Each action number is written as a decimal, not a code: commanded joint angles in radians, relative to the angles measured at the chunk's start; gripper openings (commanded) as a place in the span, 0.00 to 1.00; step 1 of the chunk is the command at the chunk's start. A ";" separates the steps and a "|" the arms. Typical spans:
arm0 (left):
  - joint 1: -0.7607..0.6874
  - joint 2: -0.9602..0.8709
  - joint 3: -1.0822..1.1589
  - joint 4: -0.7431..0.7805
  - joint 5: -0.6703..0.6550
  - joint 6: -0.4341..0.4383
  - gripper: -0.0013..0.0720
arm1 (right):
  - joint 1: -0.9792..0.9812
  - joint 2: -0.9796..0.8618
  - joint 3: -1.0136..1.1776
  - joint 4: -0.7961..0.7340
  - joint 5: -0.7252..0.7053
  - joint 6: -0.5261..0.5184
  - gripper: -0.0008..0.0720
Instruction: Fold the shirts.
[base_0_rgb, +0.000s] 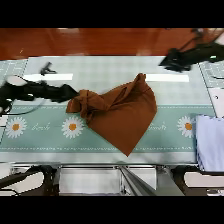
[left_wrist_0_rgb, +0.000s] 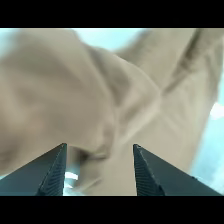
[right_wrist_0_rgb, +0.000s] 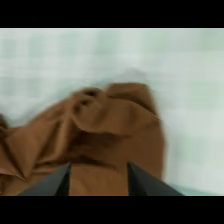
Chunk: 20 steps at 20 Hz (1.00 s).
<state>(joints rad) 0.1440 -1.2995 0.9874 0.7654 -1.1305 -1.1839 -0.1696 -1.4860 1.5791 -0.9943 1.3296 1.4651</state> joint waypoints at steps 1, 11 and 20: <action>0.180 0.103 0.073 0.175 -0.076 -0.112 0.71 | -0.182 0.158 -0.124 -0.102 0.094 -0.028 0.57; 0.063 -0.200 -0.031 -0.053 -0.045 0.078 0.71 | -0.246 0.490 -1.041 0.101 -0.134 -0.207 0.57; -0.023 -0.341 -0.007 -0.108 -0.089 0.257 0.69 | -0.246 0.491 -1.051 0.106 -0.098 -0.210 0.57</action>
<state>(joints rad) 0.1551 -1.6150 0.9783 0.6697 -1.1988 -0.9974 -0.4152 -0.9981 0.5365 -0.8925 1.2240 1.2568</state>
